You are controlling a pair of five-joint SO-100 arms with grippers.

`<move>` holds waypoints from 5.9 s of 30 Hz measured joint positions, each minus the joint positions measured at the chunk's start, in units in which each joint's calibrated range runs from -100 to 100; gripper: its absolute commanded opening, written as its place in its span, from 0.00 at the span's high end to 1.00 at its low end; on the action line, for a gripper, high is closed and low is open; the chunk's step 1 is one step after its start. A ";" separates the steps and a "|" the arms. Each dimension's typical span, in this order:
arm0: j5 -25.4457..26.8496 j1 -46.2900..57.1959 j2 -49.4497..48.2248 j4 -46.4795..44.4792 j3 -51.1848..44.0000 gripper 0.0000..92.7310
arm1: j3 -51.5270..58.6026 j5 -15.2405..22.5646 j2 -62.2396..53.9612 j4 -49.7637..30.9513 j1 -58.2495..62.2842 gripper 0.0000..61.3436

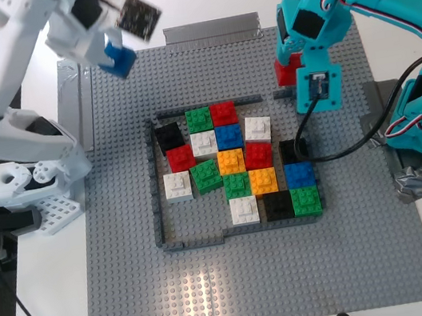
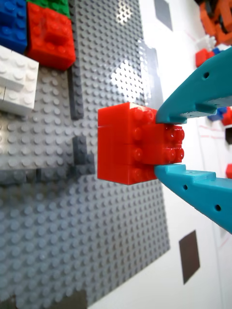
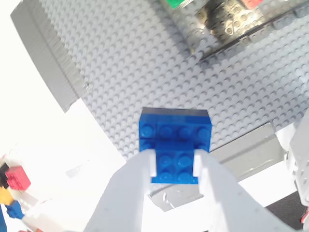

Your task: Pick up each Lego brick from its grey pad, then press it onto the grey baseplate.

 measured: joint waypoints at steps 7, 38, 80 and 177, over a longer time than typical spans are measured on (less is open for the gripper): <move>-5.91 -3.48 1.10 -1.48 1.85 1.00 | 9.38 2.79 -8.03 -0.24 16.00 1.00; -8.68 -4.44 12.09 -16.52 1.95 1.00 | 19.05 4.50 13.73 -24.94 64.09 1.00; -8.68 -7.77 17.24 -16.52 1.95 1.00 | 16.92 2.39 28.58 -36.77 55.91 1.00; -8.15 -1.41 4.06 -19.57 2.83 0.76 | 2.42 -7.48 -6.65 -0.97 -0.09 1.00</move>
